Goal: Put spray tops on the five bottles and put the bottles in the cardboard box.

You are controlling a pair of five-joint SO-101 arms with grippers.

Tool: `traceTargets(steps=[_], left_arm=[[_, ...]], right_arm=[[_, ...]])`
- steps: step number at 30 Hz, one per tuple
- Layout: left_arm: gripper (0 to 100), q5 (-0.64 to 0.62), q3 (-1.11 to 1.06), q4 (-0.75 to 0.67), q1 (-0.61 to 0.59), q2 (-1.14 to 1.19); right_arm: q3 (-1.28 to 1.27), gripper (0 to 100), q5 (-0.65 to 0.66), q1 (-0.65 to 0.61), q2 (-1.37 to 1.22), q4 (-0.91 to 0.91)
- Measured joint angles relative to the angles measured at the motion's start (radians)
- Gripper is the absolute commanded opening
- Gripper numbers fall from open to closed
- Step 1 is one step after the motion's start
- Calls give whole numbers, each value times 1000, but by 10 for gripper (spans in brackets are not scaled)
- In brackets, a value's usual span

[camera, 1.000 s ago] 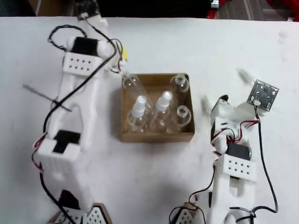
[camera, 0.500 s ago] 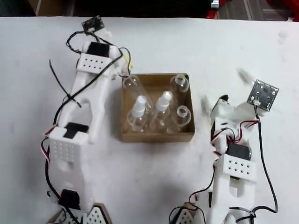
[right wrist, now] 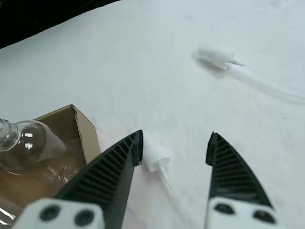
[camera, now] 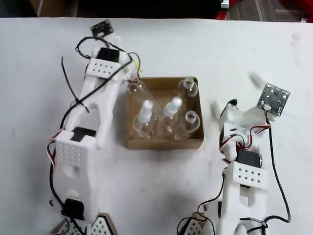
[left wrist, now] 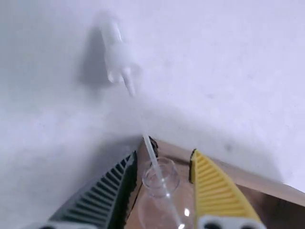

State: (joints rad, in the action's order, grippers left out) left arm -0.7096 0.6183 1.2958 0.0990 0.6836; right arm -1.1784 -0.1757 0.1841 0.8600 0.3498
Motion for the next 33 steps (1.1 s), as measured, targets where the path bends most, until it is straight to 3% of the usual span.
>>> traceTargets(steps=[11,17,33], left_arm=[[170,-2,0,0,25,0],[39,-2,0,0,25,0],[49,-2,2,-3,29,0]], right_arm=[[0,193,0,0,0,0],[0,193,0,0,0,0],[0,190,0,0,0,0]])
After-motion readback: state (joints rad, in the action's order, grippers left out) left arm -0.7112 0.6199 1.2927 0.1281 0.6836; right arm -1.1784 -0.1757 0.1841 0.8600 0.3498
